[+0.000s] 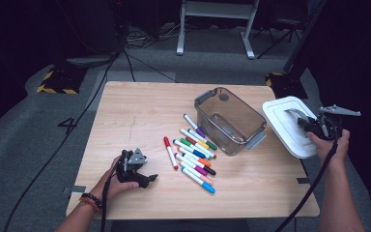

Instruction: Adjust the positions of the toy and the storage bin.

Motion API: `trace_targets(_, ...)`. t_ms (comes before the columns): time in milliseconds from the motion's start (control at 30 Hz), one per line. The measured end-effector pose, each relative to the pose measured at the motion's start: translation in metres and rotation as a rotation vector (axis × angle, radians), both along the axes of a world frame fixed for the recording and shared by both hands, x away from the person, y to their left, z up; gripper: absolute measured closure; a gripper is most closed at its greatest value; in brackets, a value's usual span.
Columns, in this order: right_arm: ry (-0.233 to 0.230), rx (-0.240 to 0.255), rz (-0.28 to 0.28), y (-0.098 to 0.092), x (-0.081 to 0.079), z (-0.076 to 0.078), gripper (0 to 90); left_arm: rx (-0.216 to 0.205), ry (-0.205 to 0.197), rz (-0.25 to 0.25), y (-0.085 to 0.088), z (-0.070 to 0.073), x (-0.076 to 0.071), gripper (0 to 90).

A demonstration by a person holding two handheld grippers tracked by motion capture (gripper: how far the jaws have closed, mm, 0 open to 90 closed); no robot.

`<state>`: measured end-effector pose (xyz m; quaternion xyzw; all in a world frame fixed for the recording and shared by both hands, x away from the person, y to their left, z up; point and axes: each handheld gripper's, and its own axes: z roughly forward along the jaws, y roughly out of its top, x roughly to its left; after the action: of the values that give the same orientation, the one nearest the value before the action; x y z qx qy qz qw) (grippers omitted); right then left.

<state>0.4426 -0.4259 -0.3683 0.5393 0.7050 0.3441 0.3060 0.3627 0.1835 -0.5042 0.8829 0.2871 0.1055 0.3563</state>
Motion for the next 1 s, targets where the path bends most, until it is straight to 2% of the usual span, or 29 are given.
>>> trace_targets(133,0.017,0.016,-0.010,-0.006,0.000,-0.009,67.2,-0.001,0.000,-0.001,0.000,0.000,0.000,15.2)
trace_targets(433,0.075,-0.004,0.001,0.003,0.007,-0.040,67.2,0.000,0.000,0.000,0.000,0.000,0.000,15.2)
trace_targets(567,0.105,0.040,0.010,0.010,0.012,-0.057,67.1,-0.001,0.000,-0.001,0.000,0.000,0.000,15.2)
trace_targets(633,0.124,0.040,0.012,0.015,0.014,-0.066,67.1,-0.001,0.000,-0.001,0.000,0.000,0.000,15.2)
trace_targets(767,0.153,0.033,0.036,0.026,0.016,-0.081,66.5,-0.001,0.000,-0.001,0.000,0.000,0.000,15.2)
trace_targets(800,0.157,0.033,0.057,0.028,0.017,-0.084,64.7,-0.001,0.000,-0.001,0.000,0.000,0.000,15.2)
trace_targets(867,0.181,0.028,0.104,0.033,0.017,-0.087,58.8,0.000,0.000,-0.001,0.000,0.000,0.000,15.2)
trace_targets(900,0.186,0.012,0.106,0.035,0.016,-0.087,58.8,-0.002,0.000,-0.001,0.000,0.000,0.000,15.2)
trace_targets(1000,0.190,0.016,0.122,0.037,0.014,-0.088,56.1,0.000,0.000,0.000,0.000,0.000,0.000,15.2)
